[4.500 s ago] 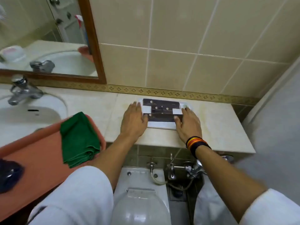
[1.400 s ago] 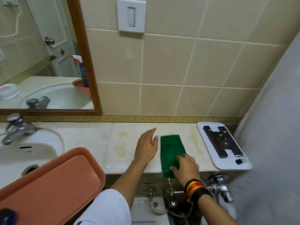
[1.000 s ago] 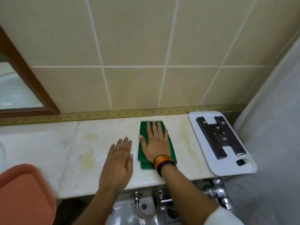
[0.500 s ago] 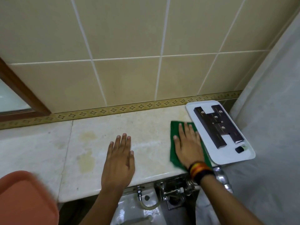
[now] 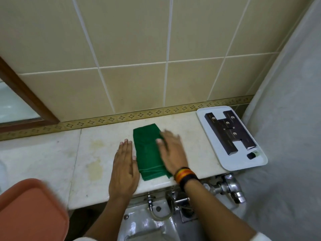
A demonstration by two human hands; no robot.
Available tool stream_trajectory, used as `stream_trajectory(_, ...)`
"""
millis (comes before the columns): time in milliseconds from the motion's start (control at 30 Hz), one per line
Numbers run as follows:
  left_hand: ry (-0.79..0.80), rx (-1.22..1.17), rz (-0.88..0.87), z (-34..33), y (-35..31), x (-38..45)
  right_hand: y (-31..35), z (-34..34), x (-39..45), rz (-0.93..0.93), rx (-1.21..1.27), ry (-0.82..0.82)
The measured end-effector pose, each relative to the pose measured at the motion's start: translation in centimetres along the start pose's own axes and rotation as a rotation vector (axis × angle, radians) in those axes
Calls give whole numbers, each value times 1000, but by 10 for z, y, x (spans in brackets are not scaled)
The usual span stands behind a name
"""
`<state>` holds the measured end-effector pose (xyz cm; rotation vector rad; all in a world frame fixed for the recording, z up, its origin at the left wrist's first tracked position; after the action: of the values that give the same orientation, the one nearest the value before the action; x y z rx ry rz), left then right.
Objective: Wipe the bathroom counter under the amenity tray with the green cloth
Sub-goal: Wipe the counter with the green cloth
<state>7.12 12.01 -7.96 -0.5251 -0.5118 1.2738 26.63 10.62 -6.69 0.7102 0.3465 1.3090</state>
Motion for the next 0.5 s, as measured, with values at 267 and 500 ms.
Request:
stream_trajectory(267, 74, 202, -89, -43, -94, 25, -41, 25, -12, -110, -87, -148)
stream_trajectory(500, 86, 351, 76, -36, -35, 42, -48, 26, -11, -92, -42, -194)
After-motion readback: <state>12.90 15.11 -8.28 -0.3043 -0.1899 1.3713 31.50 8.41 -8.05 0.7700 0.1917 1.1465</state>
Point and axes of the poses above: each hand's wrist, its own x-axis towards the middle knuckle, its own z-axis out of the back of the hand, y = z × x, the point moved 10 cm from there along x, towards the middle knuckle, and after that the axes turned 6 degrees about z, right-handed, at the moved point
